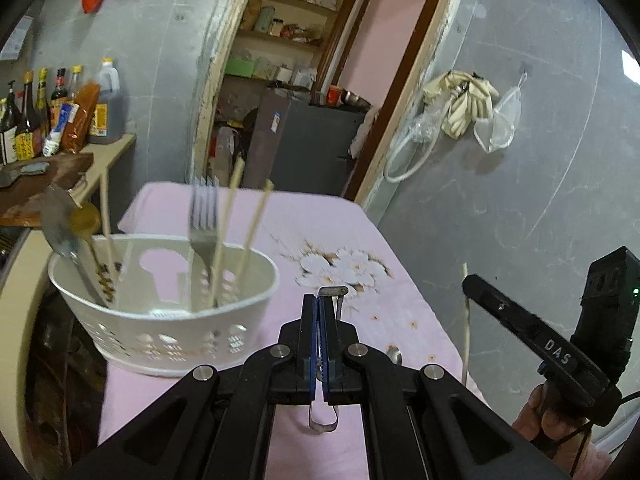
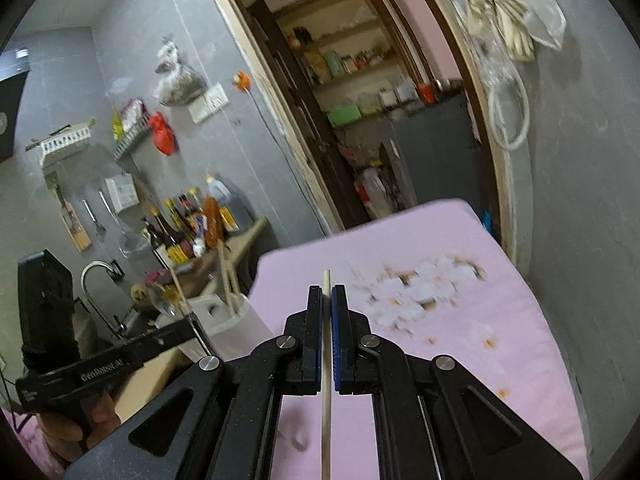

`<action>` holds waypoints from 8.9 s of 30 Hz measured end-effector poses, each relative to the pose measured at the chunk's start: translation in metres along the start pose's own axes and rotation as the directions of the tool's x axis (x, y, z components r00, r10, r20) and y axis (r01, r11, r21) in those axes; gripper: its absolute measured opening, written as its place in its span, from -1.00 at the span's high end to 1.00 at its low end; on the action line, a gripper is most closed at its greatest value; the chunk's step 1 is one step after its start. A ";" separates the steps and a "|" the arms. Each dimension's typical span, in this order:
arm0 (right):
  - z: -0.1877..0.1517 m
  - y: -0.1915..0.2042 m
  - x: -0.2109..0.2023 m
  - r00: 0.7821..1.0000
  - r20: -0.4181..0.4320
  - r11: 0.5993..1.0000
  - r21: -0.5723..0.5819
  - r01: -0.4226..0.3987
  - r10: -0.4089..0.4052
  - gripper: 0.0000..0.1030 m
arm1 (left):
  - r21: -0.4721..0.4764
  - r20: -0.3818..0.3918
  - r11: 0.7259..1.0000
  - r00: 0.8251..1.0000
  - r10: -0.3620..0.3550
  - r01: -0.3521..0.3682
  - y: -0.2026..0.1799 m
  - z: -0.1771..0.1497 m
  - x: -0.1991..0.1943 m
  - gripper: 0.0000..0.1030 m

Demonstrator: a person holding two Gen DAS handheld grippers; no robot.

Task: Organize utensils
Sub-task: 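Lift the knife with the left tool while the right tool carries the chopstick to the caddy, then open the left tool over the caddy while the right tool drops its chopstick in, then move both tools back over the two steel spoons on the cloth, then grasp a steel spoon with the right tool while the left tool grasps the other spoon, then lift the spoon with the left tool while the right tool lifts its spoon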

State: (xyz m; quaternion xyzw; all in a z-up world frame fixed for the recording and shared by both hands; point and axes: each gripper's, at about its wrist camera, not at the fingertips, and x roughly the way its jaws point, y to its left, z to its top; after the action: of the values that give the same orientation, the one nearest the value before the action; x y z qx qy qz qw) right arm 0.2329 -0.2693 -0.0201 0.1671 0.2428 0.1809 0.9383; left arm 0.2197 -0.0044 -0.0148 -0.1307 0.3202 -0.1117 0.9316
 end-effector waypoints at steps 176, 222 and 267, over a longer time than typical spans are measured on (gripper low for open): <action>-0.064 -0.115 0.086 0.888 -0.444 0.973 -0.129 -0.191 0.115 0.96 | 0.116 -0.221 0.992 0.973 0.065 -0.040 -0.068 -0.100 0.127 -0.03; -0.074 -0.175 0.050 0.877 -0.471 0.994 0.016 -0.104 0.099 0.85 | 0.245 -0.474 0.968 0.877 0.081 0.044 -0.118 -0.099 0.172 0.59; -0.063 -0.114 0.019 0.925 -0.380 0.998 -0.053 -0.028 0.005 0.93 | 0.053 -0.264 0.994 0.961 -0.080 0.097 -0.072 -0.069 0.086 0.92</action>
State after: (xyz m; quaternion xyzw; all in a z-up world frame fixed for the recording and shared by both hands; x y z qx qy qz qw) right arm 0.2457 -0.3473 -0.1259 0.1039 0.4132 0.2246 0.8764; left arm 0.2335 -0.1086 -0.0933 -0.0984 0.4302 -0.1801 0.8791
